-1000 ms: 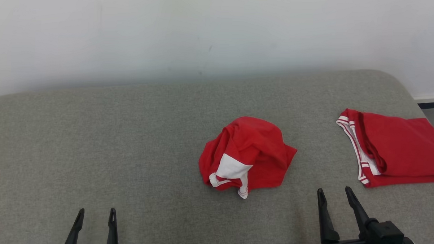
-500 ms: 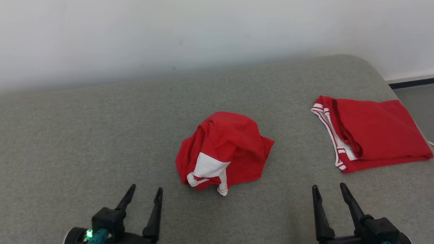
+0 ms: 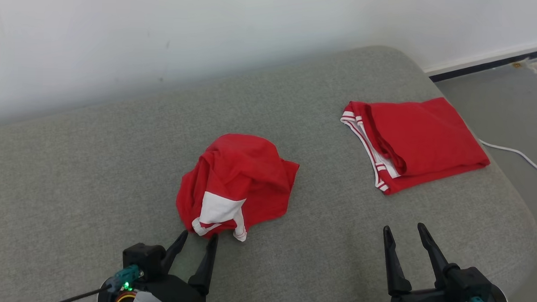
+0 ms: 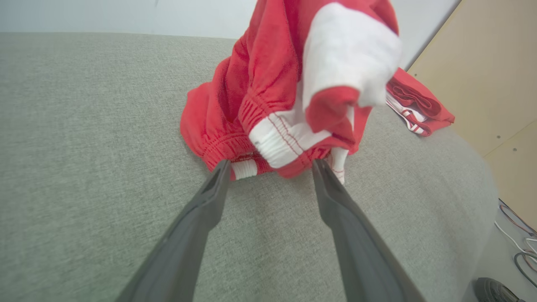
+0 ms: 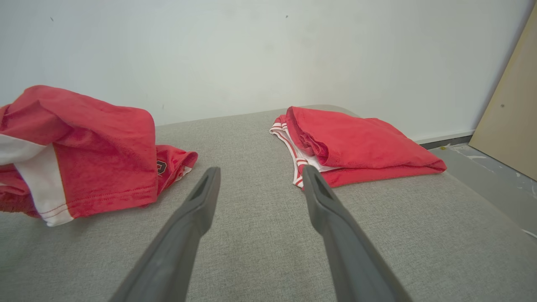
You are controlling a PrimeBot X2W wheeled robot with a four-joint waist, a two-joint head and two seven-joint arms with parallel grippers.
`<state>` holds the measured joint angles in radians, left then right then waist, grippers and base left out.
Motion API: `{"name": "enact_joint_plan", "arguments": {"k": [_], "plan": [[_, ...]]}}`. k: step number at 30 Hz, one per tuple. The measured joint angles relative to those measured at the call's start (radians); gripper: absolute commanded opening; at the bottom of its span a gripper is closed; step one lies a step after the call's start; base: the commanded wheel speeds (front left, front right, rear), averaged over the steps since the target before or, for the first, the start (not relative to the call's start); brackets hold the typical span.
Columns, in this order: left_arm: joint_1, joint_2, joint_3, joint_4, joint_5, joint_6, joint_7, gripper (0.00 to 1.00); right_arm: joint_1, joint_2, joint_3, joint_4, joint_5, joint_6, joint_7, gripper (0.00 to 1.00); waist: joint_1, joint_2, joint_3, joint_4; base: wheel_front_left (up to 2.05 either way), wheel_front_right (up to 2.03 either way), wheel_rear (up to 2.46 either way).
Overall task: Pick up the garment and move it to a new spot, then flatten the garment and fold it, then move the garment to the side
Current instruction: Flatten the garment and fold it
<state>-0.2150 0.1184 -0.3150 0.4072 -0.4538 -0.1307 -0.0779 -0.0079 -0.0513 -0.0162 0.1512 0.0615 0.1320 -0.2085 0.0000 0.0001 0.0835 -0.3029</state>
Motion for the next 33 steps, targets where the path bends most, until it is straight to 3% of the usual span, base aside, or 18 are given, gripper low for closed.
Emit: {"name": "enact_joint_plan", "arguments": {"k": [7, 8, 9, 15, 23, 33], "plan": [[-0.064, 0.004, -0.035, 0.059, -0.05, 0.0, -0.009, 1.0, -0.008, 0.0, 0.002, 0.003, 0.0, 0.0, -0.003, 1.0, 0.0, 0.0, 0.01, -0.029, 0.0, 0.0, 0.0], [-0.072, 0.006, -0.04, 0.065, -0.05, 0.0, -0.018, 0.45, -0.008, 0.0, 0.002, 0.003, 0.0, 0.0, -0.003, 1.0, 0.0, 0.0, 0.009, -0.03, 0.0, 0.0, 0.0], [-0.08, 0.008, -0.042, 0.069, -0.05, 0.0, -0.03, 0.0, -0.009, 0.0, 0.002, 0.004, 0.0, 0.0, -0.003, 1.0, 0.0, 0.0, 0.009, -0.031, 0.0, 0.0, 0.0], [-0.13, 0.015, -0.084, 0.076, -0.057, 0.0, -0.073, 0.0, -0.008, 0.0, -0.005, 0.001, -0.001, 0.0, -0.003, 1.0, 0.0, 0.0, 0.004, -0.019, 0.0, 0.0, 0.0], [-0.334, 0.02, -0.201, 0.012, 0.044, 0.0, -0.109, 0.0, -0.008, 0.0, -0.002, -0.002, 0.0, 0.0, -0.002, 1.0, 0.0, 0.0, -0.007, 0.013, 0.0, 0.0, 0.0], [-0.605, -0.04, -0.383, -0.059, 0.027, 0.0, -0.078, 0.0, -0.01, 0.0, 0.002, 0.007, 0.008, 0.0, -0.007, 1.0, 0.0, 0.0, -0.006, 0.018, 0.0, 0.0, 0.0]]}}
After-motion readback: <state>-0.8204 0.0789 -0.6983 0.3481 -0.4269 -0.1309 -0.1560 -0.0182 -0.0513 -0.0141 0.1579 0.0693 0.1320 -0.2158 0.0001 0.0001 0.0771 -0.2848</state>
